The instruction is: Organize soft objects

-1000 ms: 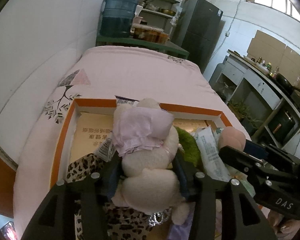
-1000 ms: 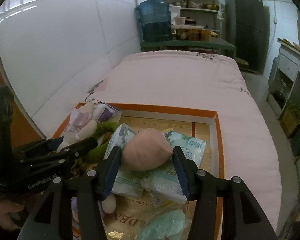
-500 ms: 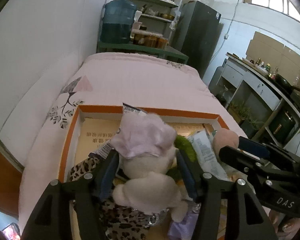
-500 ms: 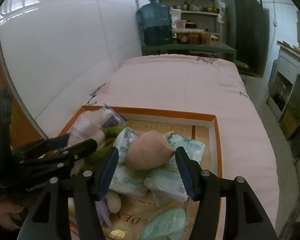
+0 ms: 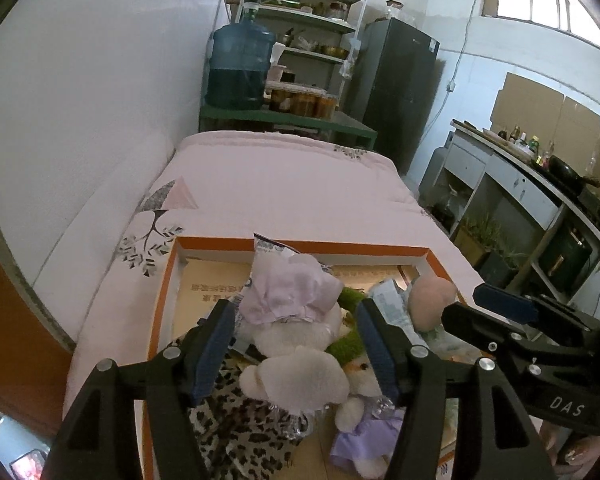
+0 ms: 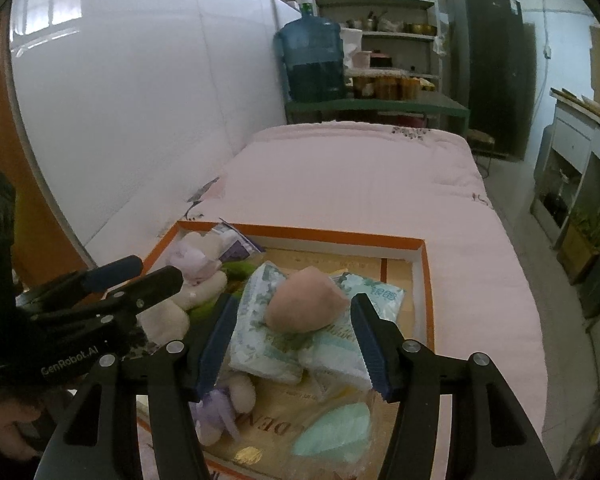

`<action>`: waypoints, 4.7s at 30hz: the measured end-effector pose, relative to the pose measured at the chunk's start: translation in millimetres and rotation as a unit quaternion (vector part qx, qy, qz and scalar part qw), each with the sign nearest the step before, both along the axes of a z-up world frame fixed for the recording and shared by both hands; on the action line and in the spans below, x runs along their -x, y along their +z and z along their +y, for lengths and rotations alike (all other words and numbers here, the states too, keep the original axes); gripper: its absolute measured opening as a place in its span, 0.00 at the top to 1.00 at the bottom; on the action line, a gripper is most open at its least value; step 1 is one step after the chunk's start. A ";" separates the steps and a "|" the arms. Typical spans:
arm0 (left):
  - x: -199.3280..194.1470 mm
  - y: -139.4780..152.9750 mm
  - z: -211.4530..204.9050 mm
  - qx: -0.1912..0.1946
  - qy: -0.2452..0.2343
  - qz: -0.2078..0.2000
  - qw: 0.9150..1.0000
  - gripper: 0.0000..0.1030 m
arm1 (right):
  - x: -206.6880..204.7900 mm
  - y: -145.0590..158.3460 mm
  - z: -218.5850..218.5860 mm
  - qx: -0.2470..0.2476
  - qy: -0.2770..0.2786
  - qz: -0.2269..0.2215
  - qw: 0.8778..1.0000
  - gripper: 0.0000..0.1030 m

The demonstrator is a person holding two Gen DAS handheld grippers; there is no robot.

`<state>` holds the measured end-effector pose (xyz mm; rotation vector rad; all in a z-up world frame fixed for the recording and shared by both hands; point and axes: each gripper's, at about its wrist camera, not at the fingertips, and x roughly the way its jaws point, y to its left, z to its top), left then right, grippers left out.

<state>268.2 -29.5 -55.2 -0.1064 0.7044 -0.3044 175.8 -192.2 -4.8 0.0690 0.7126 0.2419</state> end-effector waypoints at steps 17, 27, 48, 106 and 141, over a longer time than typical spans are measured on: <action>36.9 22.4 5.6 0.003 -0.004 -0.017 1.000 0.39 | 32.6 18.4 6.0 -0.004 -0.004 -0.005 1.000 0.41; 66.6 33.1 5.3 0.000 -0.007 -0.028 1.000 0.39 | 61.6 21.8 7.0 -0.006 -0.020 -0.008 1.000 0.41; 137.6 52.4 12.3 -0.012 0.021 -0.055 0.998 0.39 | 135.5 39.0 20.7 0.013 -0.061 -0.037 0.997 0.41; 294.8 103.1 21.7 -0.064 0.104 -0.106 0.987 0.40 | 296.7 96.7 54.3 0.026 -0.115 -0.106 0.987 0.41; 294.8 98.8 21.4 -0.066 0.103 -0.099 0.988 0.40 | 288.3 95.8 53.0 0.024 -0.117 -0.100 0.988 0.41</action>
